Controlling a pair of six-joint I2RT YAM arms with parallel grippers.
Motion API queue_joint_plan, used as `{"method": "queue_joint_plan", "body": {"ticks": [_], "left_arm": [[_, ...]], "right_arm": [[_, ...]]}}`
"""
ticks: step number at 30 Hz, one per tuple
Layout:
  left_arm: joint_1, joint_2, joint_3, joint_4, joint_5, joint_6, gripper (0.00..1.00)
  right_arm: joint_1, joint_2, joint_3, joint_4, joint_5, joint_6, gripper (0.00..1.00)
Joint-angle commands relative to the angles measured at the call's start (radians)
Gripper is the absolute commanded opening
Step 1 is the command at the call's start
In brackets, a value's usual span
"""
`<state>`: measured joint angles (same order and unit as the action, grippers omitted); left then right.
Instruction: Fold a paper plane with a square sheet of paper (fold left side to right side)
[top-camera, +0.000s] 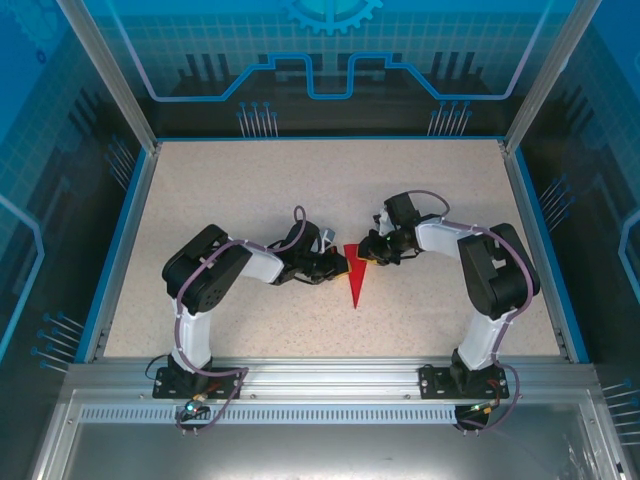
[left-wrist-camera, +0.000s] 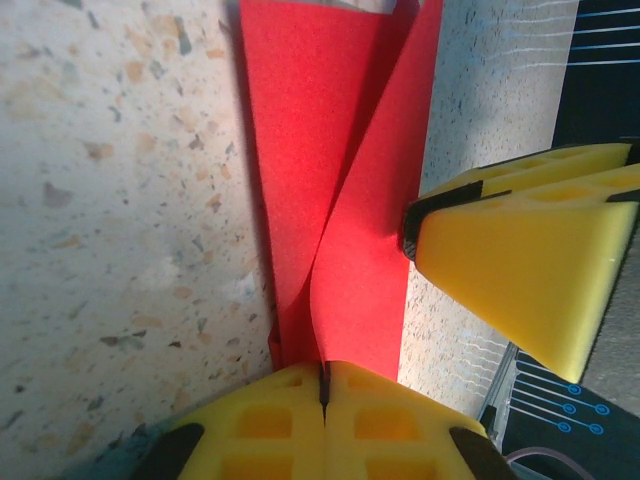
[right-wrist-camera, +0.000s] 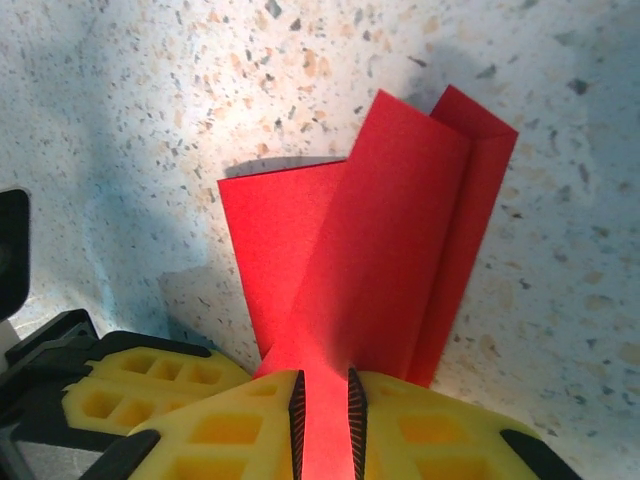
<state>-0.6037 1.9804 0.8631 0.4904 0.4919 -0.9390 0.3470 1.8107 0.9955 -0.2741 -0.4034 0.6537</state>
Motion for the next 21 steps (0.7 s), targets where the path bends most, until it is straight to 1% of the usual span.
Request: {"method": "queue_joint_plan", "body": {"ticks": [1, 9, 14, 16, 21], "left_arm": [[0.008, 0.041, 0.011, -0.068, -0.038, 0.035, 0.04], [0.008, 0.044, 0.014, -0.079, -0.043, 0.032, 0.03], [0.008, 0.036, 0.012, -0.073, -0.040, 0.034, 0.04], [0.008, 0.024, 0.007, -0.075, -0.041, 0.034, 0.08], [0.011, -0.031, 0.004, -0.109, -0.046, 0.047, 0.20]], "right_arm": [[0.012, 0.024, 0.022, -0.056, 0.028, -0.023, 0.21], [0.012, 0.049, 0.022, -0.071, 0.040, -0.028, 0.21], [0.012, 0.072, 0.029, -0.115, 0.065, -0.030, 0.21], [0.012, 0.077, 0.032, -0.138, 0.082, -0.032, 0.21], [0.012, 0.091, 0.031, -0.170, 0.099, -0.042, 0.20]]}}
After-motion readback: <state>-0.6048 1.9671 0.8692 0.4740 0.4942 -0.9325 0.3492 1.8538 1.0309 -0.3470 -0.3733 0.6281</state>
